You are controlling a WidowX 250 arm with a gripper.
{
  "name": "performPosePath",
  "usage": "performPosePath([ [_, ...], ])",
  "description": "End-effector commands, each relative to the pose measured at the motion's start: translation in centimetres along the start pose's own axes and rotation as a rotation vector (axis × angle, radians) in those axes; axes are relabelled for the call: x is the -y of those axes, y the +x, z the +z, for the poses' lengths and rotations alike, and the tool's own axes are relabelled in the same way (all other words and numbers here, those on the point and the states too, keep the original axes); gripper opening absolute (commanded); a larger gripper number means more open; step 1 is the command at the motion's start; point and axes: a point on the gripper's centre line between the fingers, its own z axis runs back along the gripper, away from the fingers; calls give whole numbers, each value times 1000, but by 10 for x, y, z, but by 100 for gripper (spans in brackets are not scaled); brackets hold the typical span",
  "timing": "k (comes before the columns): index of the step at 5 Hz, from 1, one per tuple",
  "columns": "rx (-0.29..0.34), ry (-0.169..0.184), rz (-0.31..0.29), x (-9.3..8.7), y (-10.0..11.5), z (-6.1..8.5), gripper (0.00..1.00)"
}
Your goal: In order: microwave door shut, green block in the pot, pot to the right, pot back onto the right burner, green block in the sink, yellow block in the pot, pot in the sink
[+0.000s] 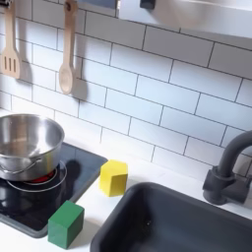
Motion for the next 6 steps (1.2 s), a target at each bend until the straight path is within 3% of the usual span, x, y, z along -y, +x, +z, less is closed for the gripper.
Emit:
performPosePath([
  [1,42,5,1,-3,15,-4,0],
  [6,81,-1,5,-8,49,-32,0],
])
